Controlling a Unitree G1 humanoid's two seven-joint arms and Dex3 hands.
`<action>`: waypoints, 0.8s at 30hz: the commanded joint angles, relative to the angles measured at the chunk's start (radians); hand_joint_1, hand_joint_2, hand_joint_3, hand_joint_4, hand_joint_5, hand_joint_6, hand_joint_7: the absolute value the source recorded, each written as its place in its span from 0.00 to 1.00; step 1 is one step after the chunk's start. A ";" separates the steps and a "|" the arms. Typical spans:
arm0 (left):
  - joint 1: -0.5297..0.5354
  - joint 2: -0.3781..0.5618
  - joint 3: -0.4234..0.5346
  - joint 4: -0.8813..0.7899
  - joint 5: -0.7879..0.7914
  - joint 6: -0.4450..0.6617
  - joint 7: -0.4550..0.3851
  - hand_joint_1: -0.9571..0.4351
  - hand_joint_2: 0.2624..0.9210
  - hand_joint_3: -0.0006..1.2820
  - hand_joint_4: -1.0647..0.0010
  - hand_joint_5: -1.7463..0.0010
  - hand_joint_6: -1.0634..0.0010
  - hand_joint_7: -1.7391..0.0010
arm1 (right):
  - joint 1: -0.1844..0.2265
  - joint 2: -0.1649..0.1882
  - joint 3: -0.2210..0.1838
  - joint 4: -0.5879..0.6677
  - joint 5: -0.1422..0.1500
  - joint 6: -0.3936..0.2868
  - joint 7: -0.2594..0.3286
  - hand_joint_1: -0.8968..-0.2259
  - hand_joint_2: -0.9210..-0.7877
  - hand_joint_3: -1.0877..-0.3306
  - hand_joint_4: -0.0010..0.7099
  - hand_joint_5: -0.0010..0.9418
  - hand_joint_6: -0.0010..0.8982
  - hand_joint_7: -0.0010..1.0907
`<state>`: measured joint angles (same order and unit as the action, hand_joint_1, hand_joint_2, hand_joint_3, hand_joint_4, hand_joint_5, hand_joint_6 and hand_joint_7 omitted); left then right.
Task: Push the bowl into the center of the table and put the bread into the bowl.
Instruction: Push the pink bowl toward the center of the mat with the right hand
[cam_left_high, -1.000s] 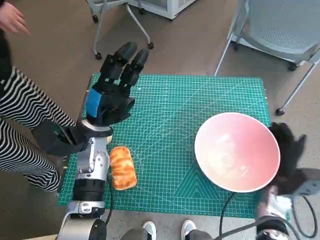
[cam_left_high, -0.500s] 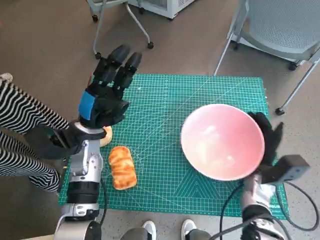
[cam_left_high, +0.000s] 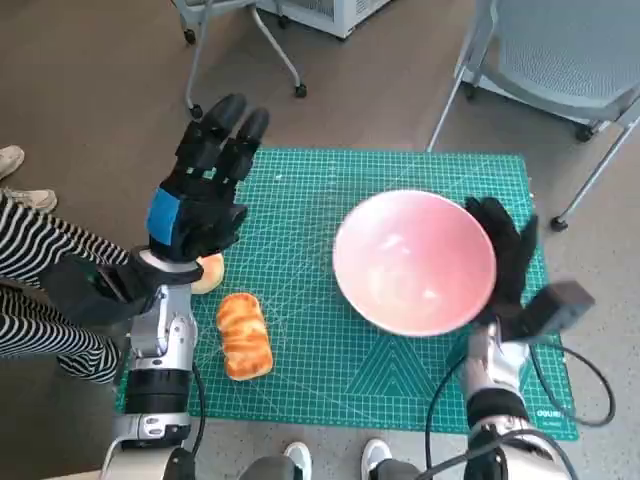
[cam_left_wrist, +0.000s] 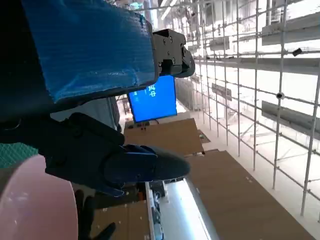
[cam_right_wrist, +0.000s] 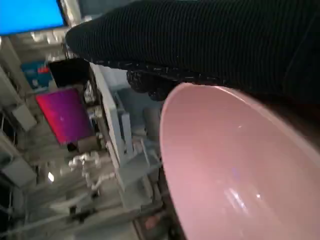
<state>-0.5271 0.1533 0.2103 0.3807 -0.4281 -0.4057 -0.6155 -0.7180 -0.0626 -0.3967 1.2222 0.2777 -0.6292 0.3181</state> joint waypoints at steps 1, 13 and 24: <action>0.028 0.008 0.008 -0.033 0.006 -0.001 0.020 0.22 1.00 0.30 0.94 0.96 1.00 0.76 | -0.052 0.039 0.019 0.037 -0.015 0.063 -0.016 0.51 0.00 0.31 0.22 0.00 0.15 0.34; 0.053 0.001 -0.001 -0.064 0.010 0.003 0.057 0.22 1.00 0.30 0.93 0.97 1.00 0.76 | -0.096 0.063 0.046 0.065 -0.032 0.115 -0.027 0.50 0.00 0.29 0.22 0.00 0.14 0.34; 0.058 -0.004 -0.014 -0.069 0.019 -0.001 0.069 0.22 1.00 0.30 0.93 0.97 1.00 0.76 | -0.105 0.048 0.054 0.058 -0.037 0.129 -0.038 0.47 0.00 0.30 0.22 0.00 0.14 0.34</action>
<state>-0.4798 0.1522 0.2062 0.3326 -0.4241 -0.4055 -0.5497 -0.8258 -0.0038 -0.3465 1.2695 0.2589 -0.5132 0.2956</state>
